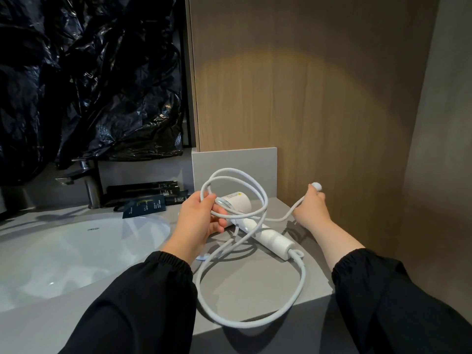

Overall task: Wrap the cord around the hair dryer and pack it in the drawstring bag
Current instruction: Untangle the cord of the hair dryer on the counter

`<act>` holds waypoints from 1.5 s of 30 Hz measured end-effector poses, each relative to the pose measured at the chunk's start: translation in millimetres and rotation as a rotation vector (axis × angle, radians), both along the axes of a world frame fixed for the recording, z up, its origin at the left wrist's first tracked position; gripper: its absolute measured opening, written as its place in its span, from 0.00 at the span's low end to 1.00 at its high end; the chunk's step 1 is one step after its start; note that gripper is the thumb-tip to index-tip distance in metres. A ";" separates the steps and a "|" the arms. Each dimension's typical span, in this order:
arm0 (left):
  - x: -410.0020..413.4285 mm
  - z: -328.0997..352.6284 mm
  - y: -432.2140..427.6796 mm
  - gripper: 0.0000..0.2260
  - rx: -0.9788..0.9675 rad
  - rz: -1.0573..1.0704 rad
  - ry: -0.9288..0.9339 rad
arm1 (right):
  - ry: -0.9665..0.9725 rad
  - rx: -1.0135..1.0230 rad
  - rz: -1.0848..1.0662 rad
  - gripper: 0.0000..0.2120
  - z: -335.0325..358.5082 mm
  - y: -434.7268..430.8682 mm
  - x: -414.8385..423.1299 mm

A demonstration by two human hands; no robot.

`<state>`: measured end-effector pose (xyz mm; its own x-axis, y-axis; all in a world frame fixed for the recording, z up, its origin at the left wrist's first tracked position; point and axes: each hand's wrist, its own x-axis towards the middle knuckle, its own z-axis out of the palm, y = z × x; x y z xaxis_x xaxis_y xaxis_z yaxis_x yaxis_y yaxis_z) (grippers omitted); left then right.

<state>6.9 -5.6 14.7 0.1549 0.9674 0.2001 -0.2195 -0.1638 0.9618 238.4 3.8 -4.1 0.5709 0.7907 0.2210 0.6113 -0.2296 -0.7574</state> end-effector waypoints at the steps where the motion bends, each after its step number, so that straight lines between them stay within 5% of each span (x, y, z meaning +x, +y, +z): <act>1: -0.3 0.5 -0.2 0.07 -0.001 0.001 -0.004 | -0.008 -0.029 0.022 0.36 -0.1 -0.7 0.2; 7: -1.1 0.3 -0.2 0.07 0.019 0.009 -0.016 | -0.002 -0.019 0.102 0.28 2.4 -5.3 0.6; 10: -1.6 -0.7 0.6 0.07 0.034 0.012 0.008 | 0.076 0.162 0.116 0.23 8.6 -10.6 -1.8; 12: -0.8 -1.8 0.9 0.07 0.064 0.012 0.043 | 0.216 0.336 0.212 0.17 14.8 -13.4 -7.3; 15: 1.7 -2.9 -1.3 0.07 0.141 -0.009 0.118 | 0.689 0.436 0.539 0.13 23.2 -19.9 -20.5; 17: 3.7 -3.3 -3.5 0.06 0.187 -0.040 0.174 | 0.876 0.328 0.715 0.22 27.4 -25.3 -26.2; 20: 4.9 -3.5 -4.7 0.06 0.240 -0.045 0.221 | 0.817 0.079 0.831 0.32 28.1 -30.2 -28.1; 29: 5.2 -4.4 -4.9 0.05 0.340 0.014 0.291 | 0.809 -0.128 0.932 0.36 29.3 -35.5 -27.2; 37: 6.1 -3.8 -6.1 0.08 0.273 0.012 0.293 | 0.773 0.088 0.703 0.15 27.4 -28.6 -23.9; 41: 3.5 -2.4 -1.7 0.08 0.134 0.034 0.113 | 0.663 0.370 0.286 0.12 25.5 -18.1 -14.5; 45: -0.8 -0.4 0.5 0.07 0.005 0.049 -0.075 | 0.411 0.436 -0.015 0.12 21.4 -14.2 -3.2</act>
